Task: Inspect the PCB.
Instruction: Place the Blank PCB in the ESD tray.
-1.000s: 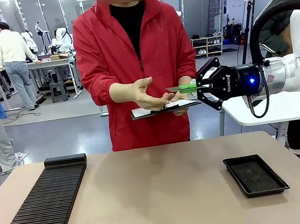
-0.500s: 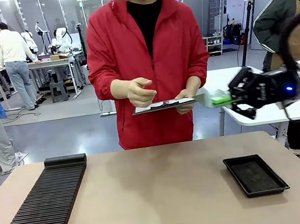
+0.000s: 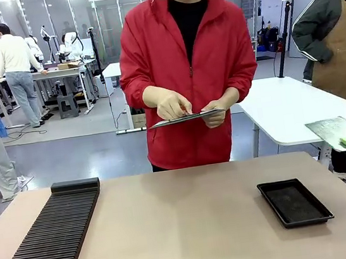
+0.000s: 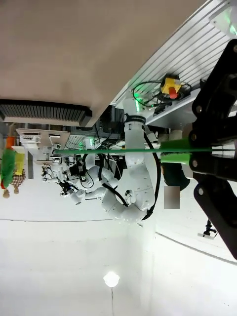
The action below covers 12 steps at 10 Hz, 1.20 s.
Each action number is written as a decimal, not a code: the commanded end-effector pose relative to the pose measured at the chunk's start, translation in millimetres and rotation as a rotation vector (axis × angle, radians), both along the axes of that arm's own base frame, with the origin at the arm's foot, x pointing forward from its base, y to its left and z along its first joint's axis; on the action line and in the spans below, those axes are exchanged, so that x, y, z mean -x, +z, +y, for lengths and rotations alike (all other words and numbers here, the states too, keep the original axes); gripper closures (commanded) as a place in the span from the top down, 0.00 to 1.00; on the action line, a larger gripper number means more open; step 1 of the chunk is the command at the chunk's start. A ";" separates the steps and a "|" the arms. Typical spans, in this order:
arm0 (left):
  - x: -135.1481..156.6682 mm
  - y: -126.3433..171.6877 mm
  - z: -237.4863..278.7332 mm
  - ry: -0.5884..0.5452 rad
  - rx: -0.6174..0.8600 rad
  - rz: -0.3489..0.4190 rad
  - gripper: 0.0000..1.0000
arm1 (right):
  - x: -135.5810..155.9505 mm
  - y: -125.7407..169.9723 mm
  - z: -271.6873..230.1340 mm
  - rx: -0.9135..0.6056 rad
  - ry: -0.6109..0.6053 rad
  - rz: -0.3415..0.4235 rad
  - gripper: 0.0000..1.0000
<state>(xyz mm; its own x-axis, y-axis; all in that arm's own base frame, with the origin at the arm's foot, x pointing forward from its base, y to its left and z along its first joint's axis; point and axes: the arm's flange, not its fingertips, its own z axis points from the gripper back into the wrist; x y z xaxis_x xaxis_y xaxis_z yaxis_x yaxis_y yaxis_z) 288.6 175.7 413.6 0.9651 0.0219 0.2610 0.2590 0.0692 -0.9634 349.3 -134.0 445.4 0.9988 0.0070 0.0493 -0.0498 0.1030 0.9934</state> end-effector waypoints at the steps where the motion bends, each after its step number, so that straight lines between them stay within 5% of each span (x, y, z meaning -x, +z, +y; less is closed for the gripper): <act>1: 1.2 2.8 -0.1 -0.003 -0.007 -0.009 1.00 | 14.3 -23.2 -34.1 -0.037 -0.004 -0.033 0.03; 4: 1.2 2.8 -0.1 -0.003 -0.007 -0.009 1.00 | 24.1 -56.3 -82.8 -0.111 -0.093 0.004 0.03; 10: 1.2 2.8 -0.1 -0.003 -0.007 -0.009 1.00 | -20.0 -73.9 -36.7 0.173 -0.165 0.053 0.03; 12: 1.2 2.8 -0.1 -0.003 -0.007 -0.009 1.00 | -40.1 -78.4 -7.2 0.278 -0.271 0.081 0.03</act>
